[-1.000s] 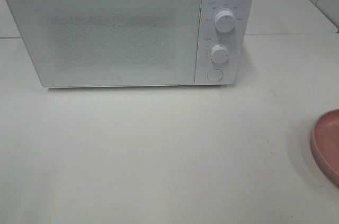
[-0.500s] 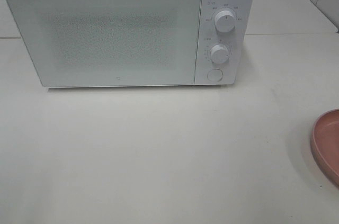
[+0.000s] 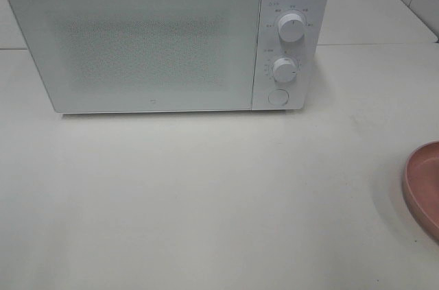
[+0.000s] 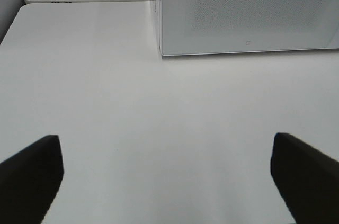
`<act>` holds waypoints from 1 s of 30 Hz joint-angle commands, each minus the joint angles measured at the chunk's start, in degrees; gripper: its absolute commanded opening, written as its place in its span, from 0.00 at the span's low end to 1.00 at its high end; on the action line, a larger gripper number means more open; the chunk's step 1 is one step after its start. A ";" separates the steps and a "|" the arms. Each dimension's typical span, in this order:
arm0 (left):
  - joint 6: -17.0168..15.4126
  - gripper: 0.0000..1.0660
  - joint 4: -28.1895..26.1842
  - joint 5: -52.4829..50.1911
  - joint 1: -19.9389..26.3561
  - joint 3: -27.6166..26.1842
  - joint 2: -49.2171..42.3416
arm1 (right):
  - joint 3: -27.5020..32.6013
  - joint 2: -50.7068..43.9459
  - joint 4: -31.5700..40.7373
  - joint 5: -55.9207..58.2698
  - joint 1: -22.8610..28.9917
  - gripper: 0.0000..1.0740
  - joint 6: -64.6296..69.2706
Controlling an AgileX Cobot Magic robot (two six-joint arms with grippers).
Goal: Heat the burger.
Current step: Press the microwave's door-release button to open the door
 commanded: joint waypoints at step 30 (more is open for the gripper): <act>-0.40 0.94 -0.40 -0.52 0.11 0.23 -1.03 | 8.59 34.72 0.29 -56.44 -0.29 0.70 -1.43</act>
